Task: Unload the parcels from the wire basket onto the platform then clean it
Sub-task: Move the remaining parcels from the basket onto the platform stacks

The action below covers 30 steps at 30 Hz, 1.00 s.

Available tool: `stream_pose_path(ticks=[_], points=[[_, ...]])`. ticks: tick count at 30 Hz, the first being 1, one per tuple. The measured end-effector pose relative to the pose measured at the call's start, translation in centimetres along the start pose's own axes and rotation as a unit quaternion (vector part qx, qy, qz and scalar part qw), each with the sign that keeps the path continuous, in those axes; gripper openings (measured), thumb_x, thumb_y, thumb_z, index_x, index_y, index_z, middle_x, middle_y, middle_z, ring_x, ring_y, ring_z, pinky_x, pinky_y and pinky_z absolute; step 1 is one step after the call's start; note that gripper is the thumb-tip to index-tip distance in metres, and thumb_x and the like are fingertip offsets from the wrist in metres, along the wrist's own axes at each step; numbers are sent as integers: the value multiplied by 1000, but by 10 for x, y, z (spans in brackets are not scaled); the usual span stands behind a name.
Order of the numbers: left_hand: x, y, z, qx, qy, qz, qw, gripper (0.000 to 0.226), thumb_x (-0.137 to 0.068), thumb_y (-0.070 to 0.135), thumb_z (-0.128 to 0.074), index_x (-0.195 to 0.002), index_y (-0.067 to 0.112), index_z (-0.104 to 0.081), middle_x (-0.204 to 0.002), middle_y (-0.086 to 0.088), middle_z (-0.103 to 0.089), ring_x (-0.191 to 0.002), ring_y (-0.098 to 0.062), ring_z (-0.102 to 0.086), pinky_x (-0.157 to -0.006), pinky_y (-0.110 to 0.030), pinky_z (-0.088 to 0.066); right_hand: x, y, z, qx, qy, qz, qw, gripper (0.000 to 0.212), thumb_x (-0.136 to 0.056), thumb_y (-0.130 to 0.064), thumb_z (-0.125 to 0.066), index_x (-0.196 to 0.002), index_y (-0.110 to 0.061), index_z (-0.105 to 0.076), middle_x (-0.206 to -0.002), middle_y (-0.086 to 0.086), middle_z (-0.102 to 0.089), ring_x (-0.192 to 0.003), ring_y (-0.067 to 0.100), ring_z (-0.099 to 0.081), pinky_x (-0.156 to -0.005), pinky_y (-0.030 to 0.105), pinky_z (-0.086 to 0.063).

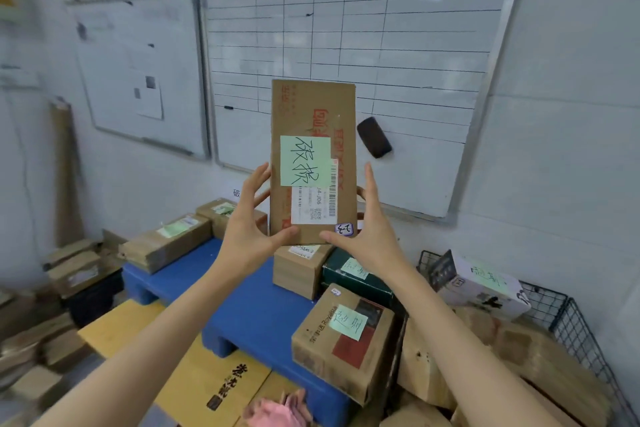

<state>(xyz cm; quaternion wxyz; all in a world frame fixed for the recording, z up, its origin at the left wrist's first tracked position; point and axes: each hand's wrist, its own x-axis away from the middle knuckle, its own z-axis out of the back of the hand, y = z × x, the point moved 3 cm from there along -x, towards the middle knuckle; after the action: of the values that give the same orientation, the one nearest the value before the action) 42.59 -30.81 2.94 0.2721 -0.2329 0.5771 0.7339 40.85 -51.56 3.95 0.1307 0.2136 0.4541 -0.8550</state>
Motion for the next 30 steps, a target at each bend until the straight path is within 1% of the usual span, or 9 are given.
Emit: stream_pose_path(ticks=[1,3,5,8,11,16,23,28,30], points=[[0,-4,15,-2,8,1,1000,103,-71,34,-86,-150,39,-22,-149,30,-34,-134,3,-41,-96,-25,-48,-6,-8,-13,-3,-2,5,1000,130,-74,-27,-87,-151,-49,15,-157,-15,-30,-105,-23,-49,-91,15,-46],[-1,-13,48,-8,25,3,1000,104,-71,29,-87,-150,40,-21,-148,24,-35,-133,-1,-43,-95,-31,-52,-17,-26,-41,-3,-4,12,1000,128,-73,-29,-87,-151,-51,13,-157,-16,-30,-121,-3,-50,-103,39,-49],[-2,-21,81,-25,43,1,999,104,-70,32,-87,-149,43,-21,-145,18,-36,-127,2,-46,-90,-29,-54,-28,-44,-69,-12,-6,19,1000,123,-74,-28,-86,-154,-45,5,-156,-16,-31,-117,-1,-50,-106,46,-46],[-4,-36,128,-55,77,3,996,107,-70,20,-88,-150,37,-20,-143,9,-35,-121,0,-49,-78,-13,-52,-46,-70,-110,-25,-7,38,999,103,-76,-29,-85,-153,-34,-18,-142,-31,-38,-101,-10,-52,-101,43,-49],[-1,-51,166,-52,101,10,993,113,-67,18,-90,-151,36,-17,-142,8,-35,-118,-12,-53,-73,-10,-51,-62,-87,-145,-51,1,56,997,83,-76,-27,-85,-141,-33,-34,-122,-46,-41,-108,-5,-54,-97,43,-51],[12,-73,217,-35,121,24,992,116,-59,40,-89,-144,52,-11,-144,12,-35,-115,-6,-55,-77,-12,-52,-82,-113,-197,-89,4,72,993,69,-78,-21,-84,-133,-30,-44,-124,-30,-51,-111,-3,-56,-93,39,-54],[21,-103,256,-12,176,41,983,111,-65,31,-91,-140,57,-14,-143,18,-35,-113,5,-54,-81,-15,-52,-117,-131,-249,-98,-44,88,990,65,-77,-16,-84,-132,-25,-50,-126,-16,-59,-108,-6,-56,-84,21,-54],[22,-136,283,-7,206,74,976,114,-60,42,-91,-140,60,-12,-145,17,-34,-115,-4,-55,-84,-21,-52,-138,-130,-292,-107,-71,100,987,61,-79,-17,-83,-130,-32,-53,-128,-18,-57,-110,-2,-54,-78,22,-55],[18,-149,296,-20,208,85,974,118,-59,42,-93,-144,56,-12,-146,15,-34,-116,-8,-55,-86,-24,-53,-148,-125,-310,-128,-81,100,983,61,-79,-15,-83,-130,-31,-53,-126,-18,-57,-110,-4,-55,-78,14,-51]])
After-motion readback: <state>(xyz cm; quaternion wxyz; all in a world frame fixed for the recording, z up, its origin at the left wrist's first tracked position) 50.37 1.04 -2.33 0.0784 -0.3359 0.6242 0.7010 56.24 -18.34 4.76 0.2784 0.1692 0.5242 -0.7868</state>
